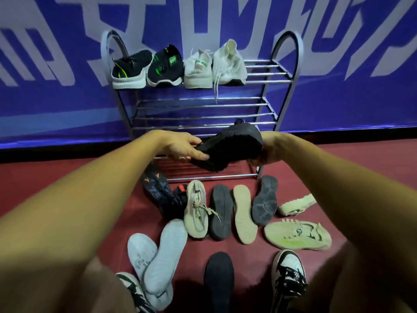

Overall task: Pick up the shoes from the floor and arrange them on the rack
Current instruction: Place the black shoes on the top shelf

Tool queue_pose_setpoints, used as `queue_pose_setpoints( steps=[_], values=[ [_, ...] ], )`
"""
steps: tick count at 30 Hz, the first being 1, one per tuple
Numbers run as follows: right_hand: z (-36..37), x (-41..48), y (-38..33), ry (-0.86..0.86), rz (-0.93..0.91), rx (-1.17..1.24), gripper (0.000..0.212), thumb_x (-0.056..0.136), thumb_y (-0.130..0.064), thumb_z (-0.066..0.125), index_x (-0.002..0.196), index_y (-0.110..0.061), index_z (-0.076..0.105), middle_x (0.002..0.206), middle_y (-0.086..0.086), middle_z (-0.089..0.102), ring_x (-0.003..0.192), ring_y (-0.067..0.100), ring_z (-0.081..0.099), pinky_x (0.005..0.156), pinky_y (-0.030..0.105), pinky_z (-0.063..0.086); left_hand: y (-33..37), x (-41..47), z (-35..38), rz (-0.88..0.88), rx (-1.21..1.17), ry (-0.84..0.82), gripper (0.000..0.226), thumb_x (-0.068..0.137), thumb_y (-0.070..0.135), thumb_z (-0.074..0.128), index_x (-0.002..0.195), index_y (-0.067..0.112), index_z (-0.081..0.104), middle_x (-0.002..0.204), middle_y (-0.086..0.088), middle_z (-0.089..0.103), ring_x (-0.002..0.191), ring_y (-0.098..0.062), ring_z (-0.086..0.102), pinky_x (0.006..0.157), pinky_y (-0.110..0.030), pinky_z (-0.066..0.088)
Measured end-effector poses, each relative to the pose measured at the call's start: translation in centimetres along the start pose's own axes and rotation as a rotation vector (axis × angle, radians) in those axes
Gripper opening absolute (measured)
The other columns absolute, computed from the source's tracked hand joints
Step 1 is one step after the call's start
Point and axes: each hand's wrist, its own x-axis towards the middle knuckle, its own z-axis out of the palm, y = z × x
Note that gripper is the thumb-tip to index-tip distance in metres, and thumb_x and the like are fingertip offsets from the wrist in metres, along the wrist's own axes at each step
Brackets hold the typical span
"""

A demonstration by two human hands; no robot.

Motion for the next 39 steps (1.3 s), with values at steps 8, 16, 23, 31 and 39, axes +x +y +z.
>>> queue_pose_setpoints(
  steps=[8, 16, 23, 31, 39],
  values=[
    [-1.3, -2.4, -2.0, -0.024, -0.101, 0.076, 0.037, 0.098, -0.014, 0.047, 0.061, -0.019, 0.048, 0.047, -0.006, 0.047, 0.04, 0.004, 0.045, 0.041, 0.014, 0.034, 1.3, 0.5, 0.3, 0.141, -0.067, 0.236, 0.032, 0.086, 0.039, 0.072, 0.113, 0.026, 0.06, 0.069, 0.012, 0.059, 0.062, -0.01, 0.056, 0.06, -0.026, 0.044],
    [-1.8, -2.8, -2.1, -0.026, 0.006, 0.102, 0.031, 0.095, -0.017, 0.049, 0.064, -0.02, 0.05, 0.057, -0.005, 0.048, 0.044, 0.004, 0.044, 0.047, 0.015, 0.027, 2.4, 1.2, 1.1, 0.276, -0.035, 0.349, 0.038, 0.086, 0.037, 0.073, 0.122, 0.029, 0.061, 0.064, 0.018, 0.059, 0.059, -0.006, 0.054, 0.058, -0.026, 0.041],
    [-2.7, -4.1, -1.7, -0.001, 0.035, 0.133, 0.021, 0.089, -0.03, 0.059, 0.07, -0.021, 0.054, 0.064, -0.005, 0.056, 0.054, 0.007, 0.044, 0.059, 0.022, 0.023, 3.8, 2.4, 1.8, 0.401, -0.115, 0.466, 0.048, 0.084, 0.022, 0.073, 0.129, 0.031, 0.057, 0.105, 0.007, 0.066, 0.087, -0.009, 0.062, 0.096, -0.04, 0.051],
    [-4.1, -5.5, -0.8, 0.096, 0.094, 0.137, 0.025, 0.083, -0.041, 0.072, 0.087, -0.02, 0.058, 0.068, -0.001, 0.058, 0.051, 0.008, 0.045, 0.058, 0.021, 0.027, 6.1, 3.1, 2.5, 0.528, -0.229, 0.478, 0.063, 0.079, 0.01, 0.075, 0.13, 0.041, 0.054, 0.126, 0.009, 0.063, 0.097, -0.007, 0.062, 0.095, -0.035, 0.05],
    [-4.8, -5.8, -1.5, 0.2, -0.252, 0.348, 0.046, 0.082, -0.03, 0.07, 0.12, -0.005, 0.066, 0.112, 0.015, 0.067, 0.098, 0.028, 0.058, 0.096, 0.041, 0.049, 9.6, 4.7, 3.3, 0.375, -0.415, 0.597, 0.086, 0.082, 0.018, 0.077, 0.15, 0.039, 0.029, 0.114, 0.005, 0.067, 0.112, -0.015, 0.062, 0.099, -0.037, 0.049]
  ],
)
